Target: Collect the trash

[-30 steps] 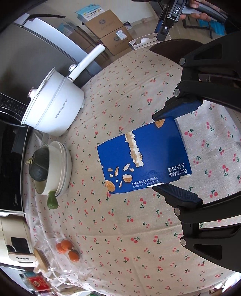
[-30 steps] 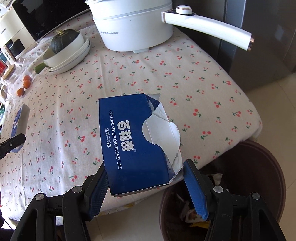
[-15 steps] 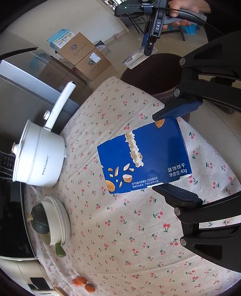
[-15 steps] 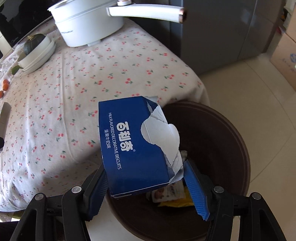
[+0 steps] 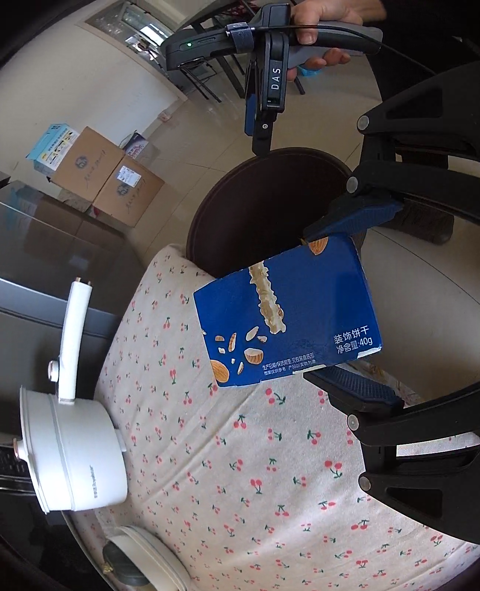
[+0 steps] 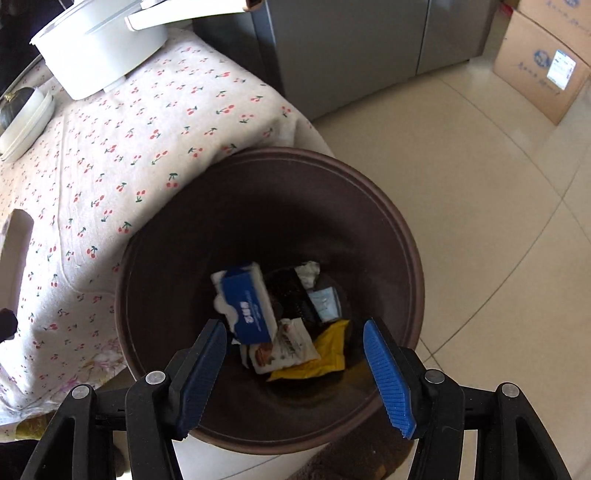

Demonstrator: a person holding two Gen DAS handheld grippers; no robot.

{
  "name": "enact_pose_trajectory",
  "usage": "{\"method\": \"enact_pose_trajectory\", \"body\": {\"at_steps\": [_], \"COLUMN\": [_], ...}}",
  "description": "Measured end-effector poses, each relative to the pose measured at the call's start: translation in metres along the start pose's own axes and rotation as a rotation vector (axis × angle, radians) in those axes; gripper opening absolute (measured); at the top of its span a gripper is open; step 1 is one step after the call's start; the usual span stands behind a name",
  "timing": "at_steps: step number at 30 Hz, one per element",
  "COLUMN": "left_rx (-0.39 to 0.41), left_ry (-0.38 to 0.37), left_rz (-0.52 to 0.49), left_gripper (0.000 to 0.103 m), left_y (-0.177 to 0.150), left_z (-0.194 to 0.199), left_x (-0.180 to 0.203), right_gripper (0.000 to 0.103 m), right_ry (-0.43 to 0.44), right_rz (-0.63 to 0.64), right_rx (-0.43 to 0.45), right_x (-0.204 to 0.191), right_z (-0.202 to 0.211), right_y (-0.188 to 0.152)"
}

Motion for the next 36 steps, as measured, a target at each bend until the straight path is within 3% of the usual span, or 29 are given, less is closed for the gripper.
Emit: {"method": "enact_pose_trajectory", "body": {"at_steps": [11,13,17,23,29,36], "left_rx": [-0.024,-0.024,-0.003,0.024,0.091,0.172], "left_ry": [-0.086,-0.038,0.074,0.107,0.179,0.284], "left_rz": [-0.121,-0.153,-0.232,-0.147,-0.047,0.097], "left_gripper": [0.073,0.099,0.103,0.103,0.103,0.103], "left_y": [0.011,0.013,0.014,0.011,-0.008,-0.055], "left_z": [-0.042,-0.047,-0.052,-0.038,0.010,0.071], "left_x": [0.047,0.055,0.065,0.050,0.039,0.015], "right_gripper": [0.075,0.075,0.076,0.077,0.085,0.094], "right_ry": [-0.047,-0.054,-0.064,-0.105,-0.060,-0.079], "right_rz": [-0.029,-0.039,-0.057,-0.062,0.008,0.103], "right_rx": [-0.013,-0.015,-0.012,0.022,0.192,0.361], "right_x": [0.036,0.042,0.052,0.052,0.013,-0.039], "right_z": [0.000,-0.001,0.001,0.014,0.064,0.104], "right_y": [-0.011,-0.013,-0.015,-0.016,-0.018,-0.053]}}
Point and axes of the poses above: each gripper's, at about its wrist camera, not at the fingertips, and z roughly against the way its jaws point, x to its right, y to its top, the point moved 3 cm from there along -z, roughly the way its jaws point, and after that the axes turned 5 degrees about -y, right-handed, at the moved point
